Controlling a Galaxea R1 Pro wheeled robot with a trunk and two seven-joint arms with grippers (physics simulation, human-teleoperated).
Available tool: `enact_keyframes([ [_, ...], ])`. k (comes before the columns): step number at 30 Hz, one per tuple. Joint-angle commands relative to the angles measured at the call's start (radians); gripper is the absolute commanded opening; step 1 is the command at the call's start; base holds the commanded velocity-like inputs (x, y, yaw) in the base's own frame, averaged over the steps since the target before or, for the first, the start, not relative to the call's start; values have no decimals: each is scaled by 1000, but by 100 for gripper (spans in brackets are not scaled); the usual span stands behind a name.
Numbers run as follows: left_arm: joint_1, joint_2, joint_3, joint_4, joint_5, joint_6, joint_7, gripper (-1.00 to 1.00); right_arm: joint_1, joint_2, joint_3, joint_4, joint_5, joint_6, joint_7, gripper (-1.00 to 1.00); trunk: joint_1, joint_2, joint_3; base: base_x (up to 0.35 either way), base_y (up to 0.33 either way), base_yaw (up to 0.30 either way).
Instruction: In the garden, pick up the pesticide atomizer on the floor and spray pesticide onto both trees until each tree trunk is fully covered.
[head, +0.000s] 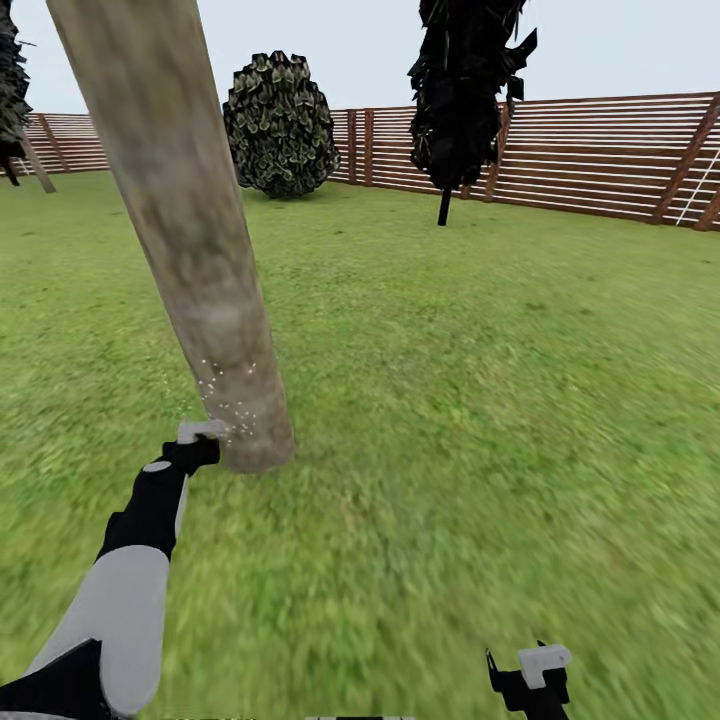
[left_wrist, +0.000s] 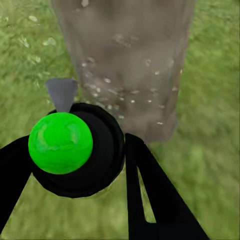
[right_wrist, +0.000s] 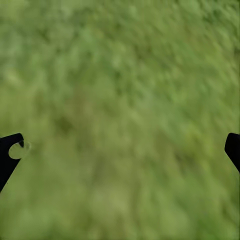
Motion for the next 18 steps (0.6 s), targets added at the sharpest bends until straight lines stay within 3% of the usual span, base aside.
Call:
enact_keyframes([
  [1,7,2,-6,-22,2,3,1,-100,0,0,0,0,0,0,0,100,0,0,0,0,0,38],
  [6,0,-18,-24,-56,2,27,2,-100,0,-1,-1,0,0,0,0,100,0,0,0,-112,0,10],
  [8,-3,-33,-67,-62,2,76,5,-100,0,-1,-1,-1,0,0,0,100,0,0,0,-91,0,1],
  [9,-3,-40,-107,-93,2,101,8,-100,0,-2,-1,-1,0,0,-1,100,0,0,0,-15,0,0],
  [12,-6,-31,-116,-114,2,131,9,-100,0,-2,-1,-1,0,0,-1,100,0,0,0,-5,0,0],
  [14,-19,-19,-113,-120,2,197,6,-100,0,-2,-1,-2,0,0,0,100,0,0,0,0,0,0],
  [18,-20,-29,-119,-121,2,207,10,-100,0,-1,0,-2,0,0,0,100,0,0,0,52,-79,0],
])
